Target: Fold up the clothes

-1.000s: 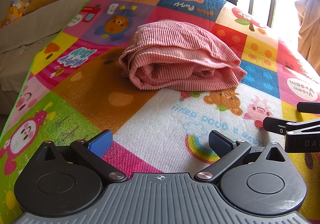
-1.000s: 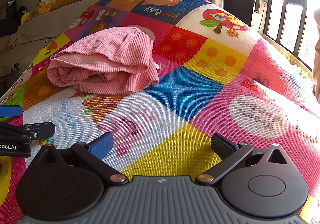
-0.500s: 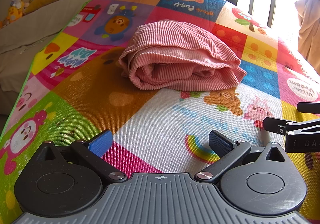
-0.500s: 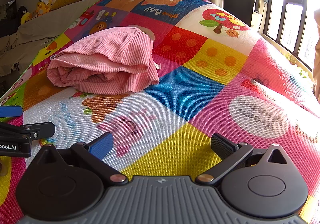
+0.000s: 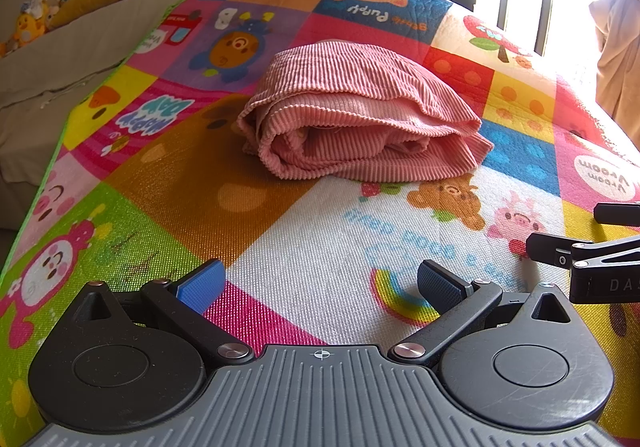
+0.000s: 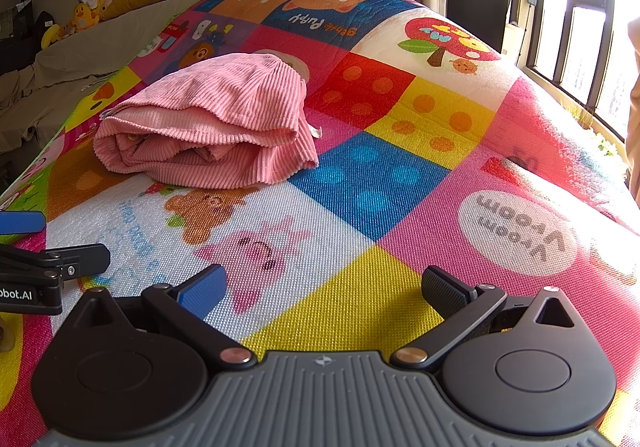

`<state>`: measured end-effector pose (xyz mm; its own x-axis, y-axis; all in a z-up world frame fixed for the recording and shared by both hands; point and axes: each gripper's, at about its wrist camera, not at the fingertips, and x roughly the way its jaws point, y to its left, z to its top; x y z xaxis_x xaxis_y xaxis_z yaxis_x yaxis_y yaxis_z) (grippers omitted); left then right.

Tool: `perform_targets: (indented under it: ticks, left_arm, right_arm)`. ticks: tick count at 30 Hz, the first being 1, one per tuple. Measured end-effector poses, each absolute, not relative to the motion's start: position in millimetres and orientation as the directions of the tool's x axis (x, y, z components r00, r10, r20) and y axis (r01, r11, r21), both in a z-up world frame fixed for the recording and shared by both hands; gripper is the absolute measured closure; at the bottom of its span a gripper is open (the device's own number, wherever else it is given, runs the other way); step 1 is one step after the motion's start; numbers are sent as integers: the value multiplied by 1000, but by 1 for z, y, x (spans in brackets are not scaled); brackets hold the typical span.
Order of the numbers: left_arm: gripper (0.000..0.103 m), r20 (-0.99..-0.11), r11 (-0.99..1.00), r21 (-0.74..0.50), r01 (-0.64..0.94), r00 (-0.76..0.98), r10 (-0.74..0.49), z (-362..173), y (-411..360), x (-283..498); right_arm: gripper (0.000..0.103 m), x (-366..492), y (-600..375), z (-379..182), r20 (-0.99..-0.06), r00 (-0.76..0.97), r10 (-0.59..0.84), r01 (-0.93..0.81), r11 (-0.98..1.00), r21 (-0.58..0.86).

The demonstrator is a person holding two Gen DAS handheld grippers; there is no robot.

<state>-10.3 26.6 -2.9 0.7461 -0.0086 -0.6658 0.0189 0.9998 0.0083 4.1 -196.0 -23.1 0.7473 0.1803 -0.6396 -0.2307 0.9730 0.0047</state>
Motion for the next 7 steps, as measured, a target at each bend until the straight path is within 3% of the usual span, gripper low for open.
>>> perform_targets:
  ticks: [7]
  left_arm:
    - [0,-666,1000,8,19,746,-9,-3,26,-10]
  right_arm:
    - [0,4,-195,-23,-640,747,179,-231,973,3]
